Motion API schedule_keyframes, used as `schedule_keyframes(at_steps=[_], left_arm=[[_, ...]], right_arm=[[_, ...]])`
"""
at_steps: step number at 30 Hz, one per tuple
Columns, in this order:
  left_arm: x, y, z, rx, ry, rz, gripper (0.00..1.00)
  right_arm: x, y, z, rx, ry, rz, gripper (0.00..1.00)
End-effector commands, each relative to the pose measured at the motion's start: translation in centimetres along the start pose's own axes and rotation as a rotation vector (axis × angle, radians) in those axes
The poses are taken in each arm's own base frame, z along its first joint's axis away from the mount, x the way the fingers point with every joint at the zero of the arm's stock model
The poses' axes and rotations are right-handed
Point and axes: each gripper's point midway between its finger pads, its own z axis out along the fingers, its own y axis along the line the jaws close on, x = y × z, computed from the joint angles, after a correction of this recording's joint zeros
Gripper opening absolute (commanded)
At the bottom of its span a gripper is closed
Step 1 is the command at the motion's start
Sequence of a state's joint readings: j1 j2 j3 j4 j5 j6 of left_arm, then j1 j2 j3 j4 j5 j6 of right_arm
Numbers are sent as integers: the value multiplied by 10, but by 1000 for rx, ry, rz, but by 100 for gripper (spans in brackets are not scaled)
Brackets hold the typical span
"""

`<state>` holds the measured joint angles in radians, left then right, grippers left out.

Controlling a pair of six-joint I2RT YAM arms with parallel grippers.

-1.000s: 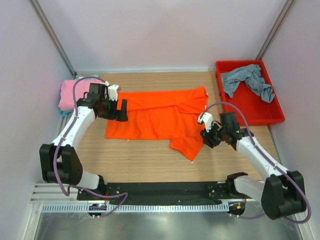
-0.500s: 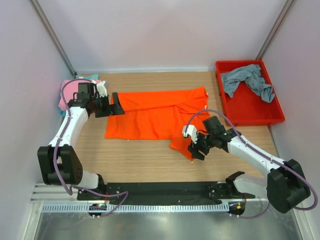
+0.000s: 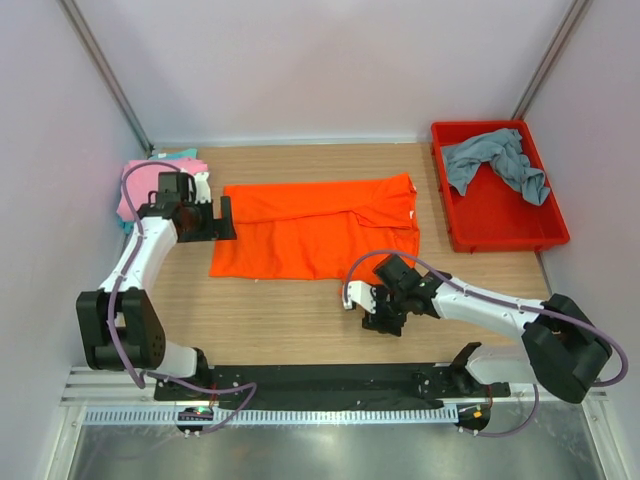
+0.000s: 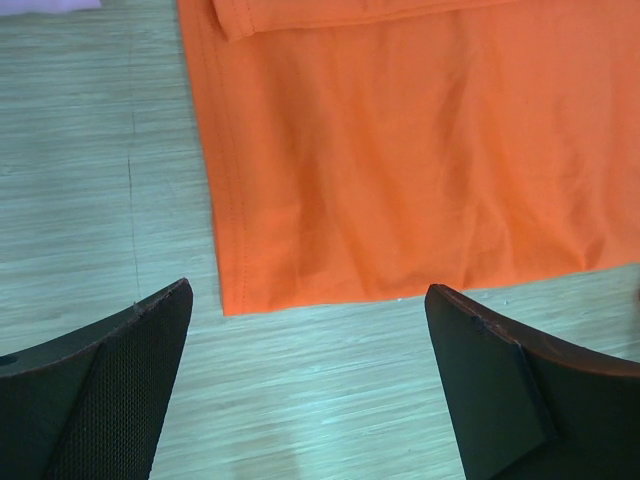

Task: Fold and stack the t-shirts
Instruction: Fold the tshirt

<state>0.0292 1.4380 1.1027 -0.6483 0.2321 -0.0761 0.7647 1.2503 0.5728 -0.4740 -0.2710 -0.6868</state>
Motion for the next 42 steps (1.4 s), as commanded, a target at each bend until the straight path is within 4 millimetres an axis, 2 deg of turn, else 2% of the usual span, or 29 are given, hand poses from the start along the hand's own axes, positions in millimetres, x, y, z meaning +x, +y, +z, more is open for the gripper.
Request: schedule_keyframes(at_steps=[1,7,14,16,20,26,30,36,39,42], left_arm=[[-14,1,-14,-11,-75,44,99],[-11,-4,-12,17,-63,37,99],[-9,-1,-12,-2,-47,45,97],[0,2,-12,-11,-3,45,96],[17,10,-5,-42,82,51,94],[20,11,-5,-46,88,50,93],[15,10,-9,-41,74,52,93],[23,10,-7,-41,94,49,93],[29,12,-4,-47,125,41,93],[38,10,0,-25,171,29,93]], right_arm=[[1,-18,2,91,24,-34,63],[14,-22,7,111,81,-23,61],[20,-25,11,106,134,-2,47],[18,-25,9,103,140,8,46],[13,-18,-1,90,137,46,50],[22,-15,-12,133,157,26,52],[34,-10,-8,118,198,21,53],[32,-14,-2,118,193,27,52],[31,-15,1,116,192,22,48],[34,-14,5,97,217,19,31]])
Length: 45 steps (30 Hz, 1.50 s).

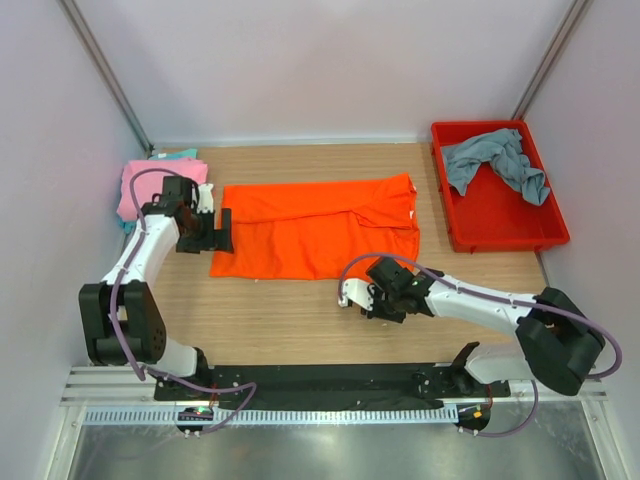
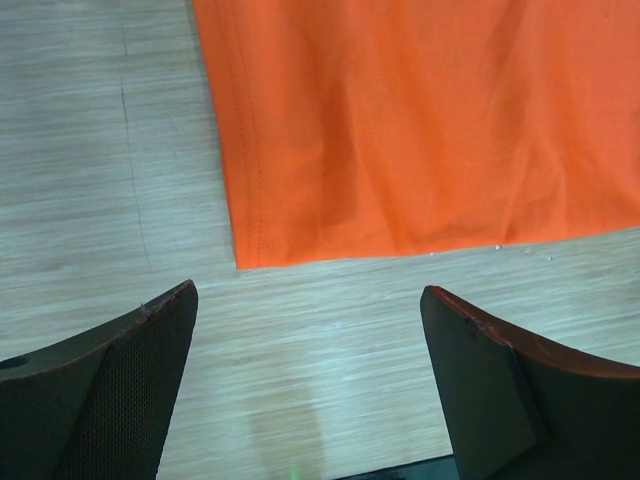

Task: Fold and stack the t-shirts
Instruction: Fold the tshirt

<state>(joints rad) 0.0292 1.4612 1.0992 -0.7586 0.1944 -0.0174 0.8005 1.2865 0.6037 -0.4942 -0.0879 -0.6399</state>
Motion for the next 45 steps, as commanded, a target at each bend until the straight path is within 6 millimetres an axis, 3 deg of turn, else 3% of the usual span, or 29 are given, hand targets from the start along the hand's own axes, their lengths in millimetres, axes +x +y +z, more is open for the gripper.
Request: schedule_keyframes(at_steps=[1,4,9,10,13,21,36,42,43,45], left_arm=[[9,0,4,16,56,-3,93],[13,7,8,-22,84,-5,89],[23,34,19,-144,108,65,76],[22,46,19,-208,106,72,76],[28,57,25,-258,136,91,75],[44,62,58,-234,237,89,62],[54,49,81,-119,284,58,50],[62,46,85,-98,309,59,26],[62,44,85,-86,311,57,14],[63,42,83,-79,309,61,3]], right_arm=[[22,5,12,-26,103,-4,18],[21,2,10,-8,105,2,2],[11,-9,-4,68,45,23,1],[10,-12,-7,83,32,27,1],[11,-15,-10,100,21,42,1],[14,-23,-10,137,35,47,1],[18,-23,-6,136,55,52,1],[19,-25,-6,144,63,54,2],[18,-25,-6,149,60,52,1],[18,-26,-7,153,60,54,2]])
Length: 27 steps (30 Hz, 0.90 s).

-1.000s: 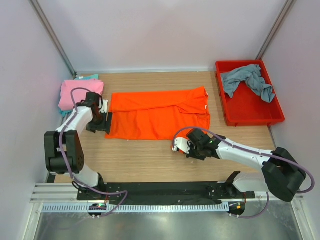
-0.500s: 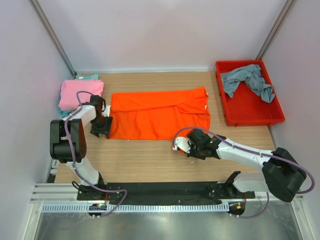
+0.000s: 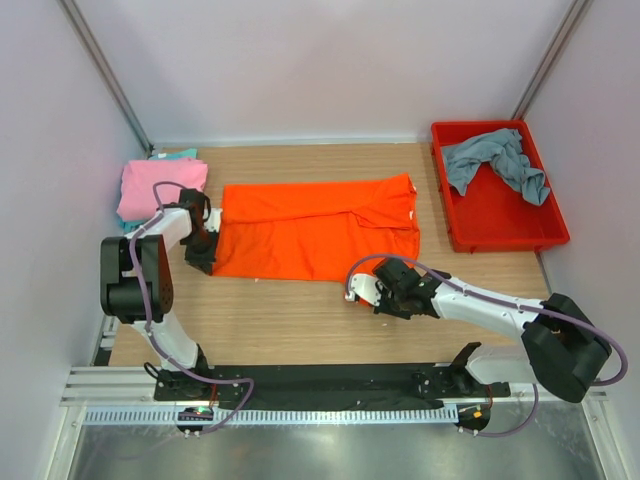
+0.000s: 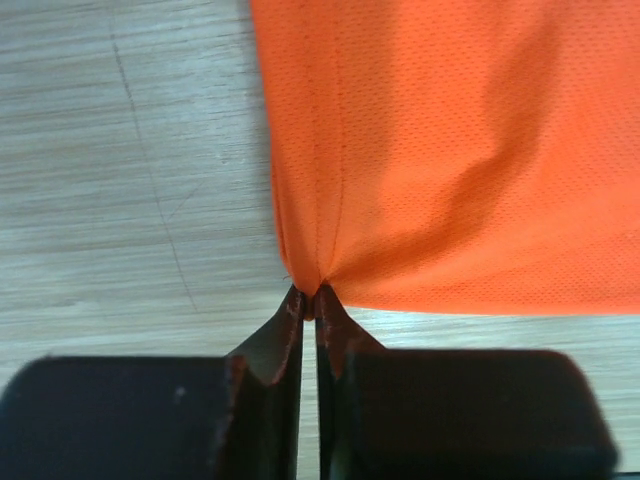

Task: Fold and stack the t-shirts
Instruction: Fold the tshirt

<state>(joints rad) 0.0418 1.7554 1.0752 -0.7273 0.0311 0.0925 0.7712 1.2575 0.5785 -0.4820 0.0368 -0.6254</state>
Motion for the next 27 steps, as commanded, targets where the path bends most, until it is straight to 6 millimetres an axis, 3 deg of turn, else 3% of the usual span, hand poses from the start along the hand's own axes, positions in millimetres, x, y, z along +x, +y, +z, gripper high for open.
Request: schedule_keyframes(at_steps=[1,5,12,21,27], left_arm=[[2,-9,14,62,7,4,0],[2,-16,6,105,-6,24,0],[-8,-23,-35,142,-62,54,0],[-40,-26,-81,162,-163,72,0],[-61,-23,-90,157,-188,85,0]], right_arm=[[-1,-6,0,33,-4,15,1],[-1,-19,-6,96,-4,42,1],[-12,-62,-38,242,-114,142,1],[-39,-133,-88,406,-182,173,1],[-56,-185,-107,489,-206,198,1]])
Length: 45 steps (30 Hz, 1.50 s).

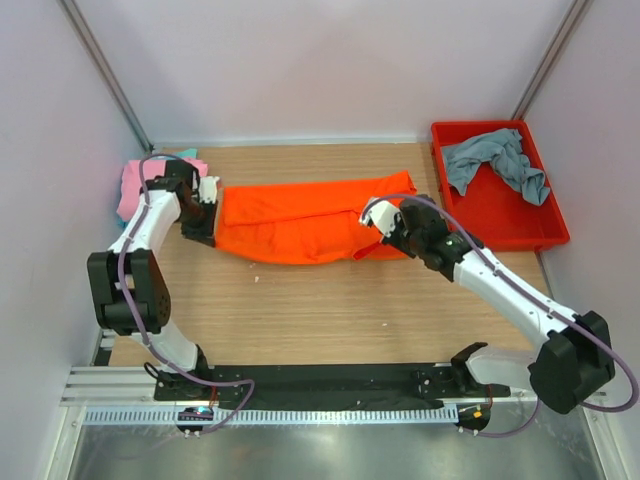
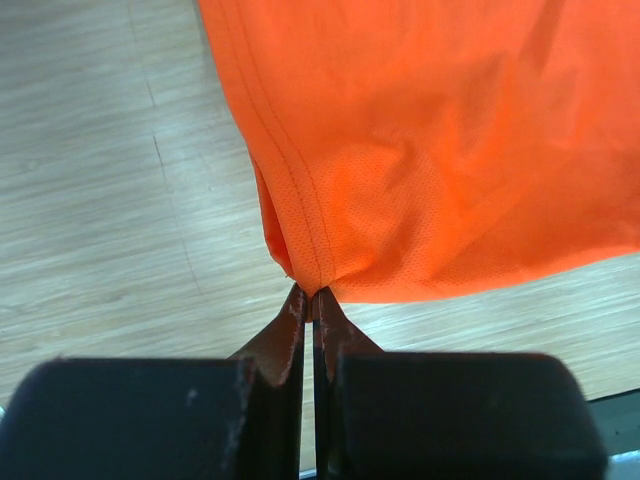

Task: Fold and stack the t-shirts
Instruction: Fold the tshirt

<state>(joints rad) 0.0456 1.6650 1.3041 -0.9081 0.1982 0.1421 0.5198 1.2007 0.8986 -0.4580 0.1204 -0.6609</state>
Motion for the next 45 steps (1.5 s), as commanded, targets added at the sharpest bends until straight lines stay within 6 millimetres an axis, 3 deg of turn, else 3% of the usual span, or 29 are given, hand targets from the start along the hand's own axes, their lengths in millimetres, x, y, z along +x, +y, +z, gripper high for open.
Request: schedule_keyframes(at_steps=[1,5,9,10,11,13,15,16,18,19,21,26,31,39,41,42,43,45], left_arm=[[-17,-1,-9,12,-24,26,0],[-42,6,-8,0,-48,28,0],[-63,10,1,7,-34,22,0],[-64,13,13,15,-7,13,0],[-78,14,10,14,-32,15,0],[-82,17,24,21,0,2,0],[-102,21,24,16,-27,2,0],[-100,23,35,21,7,-5,0],[-117,25,36,21,-9,-5,0],[-115,25,36,27,17,-12,0],[-125,29,45,27,19,-14,0],[-132,38,53,-7,19,-22,0],[-129,44,61,-31,41,-31,0],[-133,58,68,-72,48,-79,0],[-134,55,66,-57,47,-90,12],[-136,54,63,-58,35,-94,32],[-128,51,62,-51,44,-102,42],[-149,44,27,-62,-101,-98,60]], right_arm=[[-24,-40,4,94,-41,-3,2],[-25,-65,34,116,-12,13,1],[-42,-98,56,139,-32,48,2],[-44,-103,63,142,-31,49,1],[-46,-106,70,141,-29,48,1],[-51,-116,91,146,-23,50,1],[-58,-131,102,162,-32,57,1],[-53,-129,118,147,-10,59,1],[-59,-143,127,162,-21,73,1],[-56,-142,141,153,-9,74,2],[-66,-154,147,171,-25,72,2],[-64,-161,182,169,3,71,1],[-70,-183,190,201,-15,79,1],[-69,-192,211,212,-6,77,1],[-68,-196,214,245,-7,98,5],[-68,-198,214,266,-8,135,24],[-74,-210,204,317,-29,158,33],[-73,-209,193,345,-49,218,45]])
